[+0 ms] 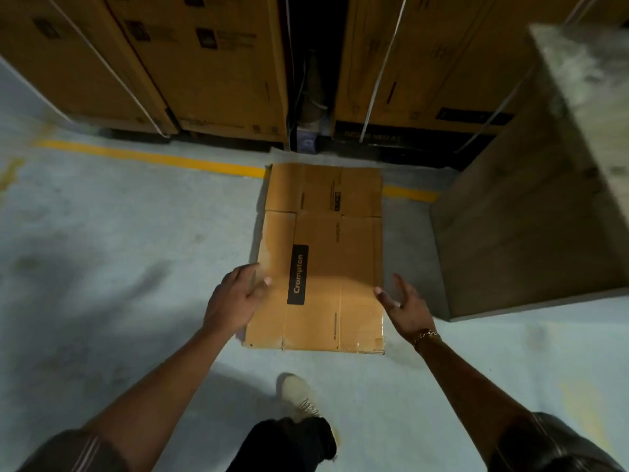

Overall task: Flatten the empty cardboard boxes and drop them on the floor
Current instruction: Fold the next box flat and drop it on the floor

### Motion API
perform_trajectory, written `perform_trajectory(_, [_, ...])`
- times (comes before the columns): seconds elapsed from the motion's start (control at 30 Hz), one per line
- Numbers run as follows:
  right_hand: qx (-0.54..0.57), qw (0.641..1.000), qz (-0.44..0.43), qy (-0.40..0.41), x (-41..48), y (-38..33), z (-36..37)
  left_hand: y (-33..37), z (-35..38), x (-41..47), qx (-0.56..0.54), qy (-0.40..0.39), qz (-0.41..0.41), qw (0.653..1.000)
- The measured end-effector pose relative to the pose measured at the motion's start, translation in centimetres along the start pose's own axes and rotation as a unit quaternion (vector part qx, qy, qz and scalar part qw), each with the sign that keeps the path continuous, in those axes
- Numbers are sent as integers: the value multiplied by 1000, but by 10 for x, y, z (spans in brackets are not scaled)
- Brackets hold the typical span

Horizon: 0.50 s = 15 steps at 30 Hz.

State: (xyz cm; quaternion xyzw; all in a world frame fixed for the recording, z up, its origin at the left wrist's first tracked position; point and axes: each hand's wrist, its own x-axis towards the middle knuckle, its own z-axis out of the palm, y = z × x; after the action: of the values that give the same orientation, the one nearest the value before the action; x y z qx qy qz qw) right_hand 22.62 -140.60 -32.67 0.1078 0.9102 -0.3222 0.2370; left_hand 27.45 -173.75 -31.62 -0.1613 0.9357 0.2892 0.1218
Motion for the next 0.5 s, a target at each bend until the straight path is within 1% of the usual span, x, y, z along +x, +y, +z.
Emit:
perform_trajectory(0.1, [1,999,-33,18,-51,-45,-61,64,-68,-27,6,25,65,998])
perform_trajectory(0.27, [39,993,-61,89,-134,-94,-160,158,-160,-65,11,47,166,985])
perform_trajectory(0.37, [41,986,-74,145,-177,-108,-213,209,-203,-74,-8,47,205,978])
perform_trajectory(0.5, [39,973,-70,217,-218,-110,-274,272,-235,-77,-20,44,278,959])
